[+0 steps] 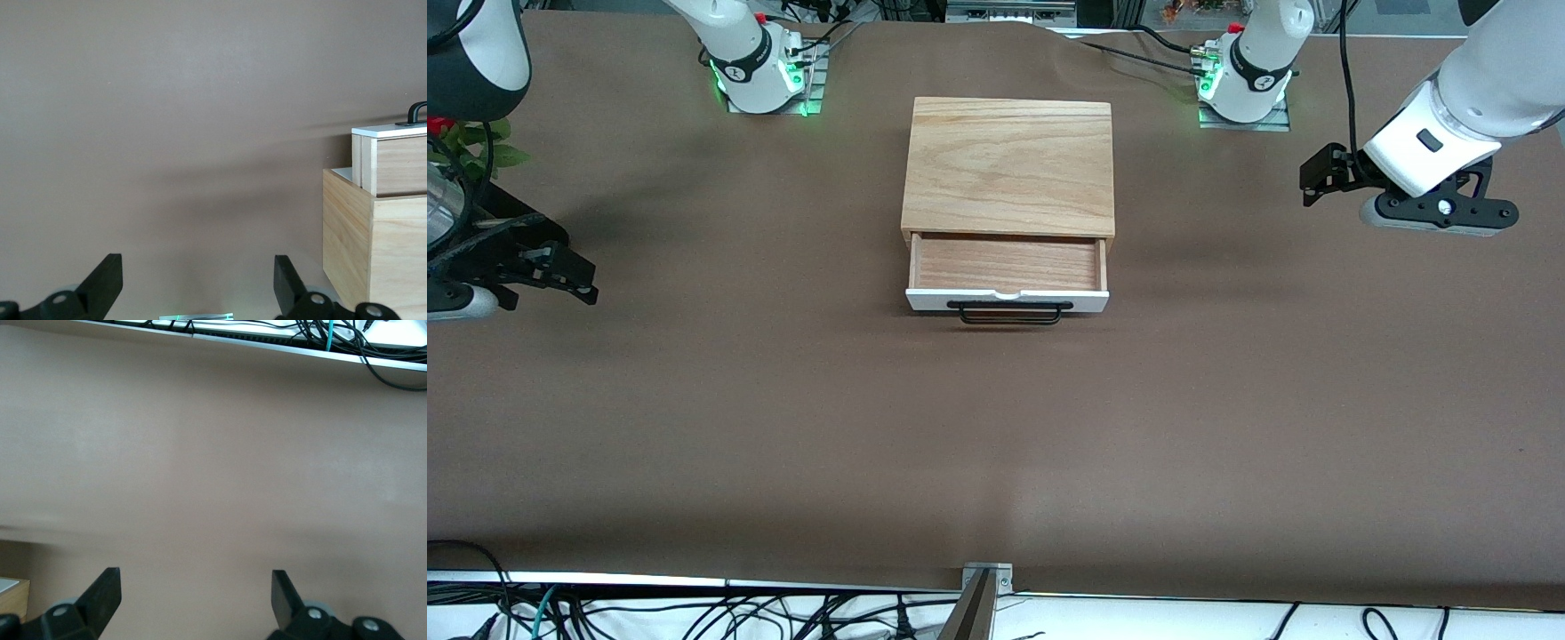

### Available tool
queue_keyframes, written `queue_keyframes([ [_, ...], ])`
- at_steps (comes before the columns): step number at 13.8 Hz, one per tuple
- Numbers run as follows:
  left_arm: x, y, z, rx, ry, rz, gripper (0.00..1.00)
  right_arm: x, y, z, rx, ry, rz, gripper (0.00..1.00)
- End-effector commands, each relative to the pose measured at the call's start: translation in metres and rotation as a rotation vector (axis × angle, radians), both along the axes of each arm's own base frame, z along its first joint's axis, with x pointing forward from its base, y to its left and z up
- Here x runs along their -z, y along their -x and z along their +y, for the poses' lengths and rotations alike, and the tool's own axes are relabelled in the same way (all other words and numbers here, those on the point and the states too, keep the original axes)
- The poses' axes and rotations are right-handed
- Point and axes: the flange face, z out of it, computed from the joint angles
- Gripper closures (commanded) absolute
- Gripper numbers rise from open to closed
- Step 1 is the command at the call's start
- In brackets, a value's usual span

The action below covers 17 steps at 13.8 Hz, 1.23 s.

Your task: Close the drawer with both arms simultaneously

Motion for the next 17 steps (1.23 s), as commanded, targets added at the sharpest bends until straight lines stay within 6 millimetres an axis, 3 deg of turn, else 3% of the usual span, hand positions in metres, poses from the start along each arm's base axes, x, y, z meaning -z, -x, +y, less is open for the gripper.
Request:
queue_keyframes([
  [1, -0.0113, 0.0046, 0.0006, 0.016, -0.018, -0.008, 0.0, -0.0044, -0.0005, -0.0013, 0.009, 0.004, 0.002, 0.0],
  [17, -0.0121, 0.0044, 0.0013, 0.008, -0.017, -0.009, 0.0, -0.0044, -0.0005, -0.0022, 0.004, 0.005, 0.002, 0.0],
])
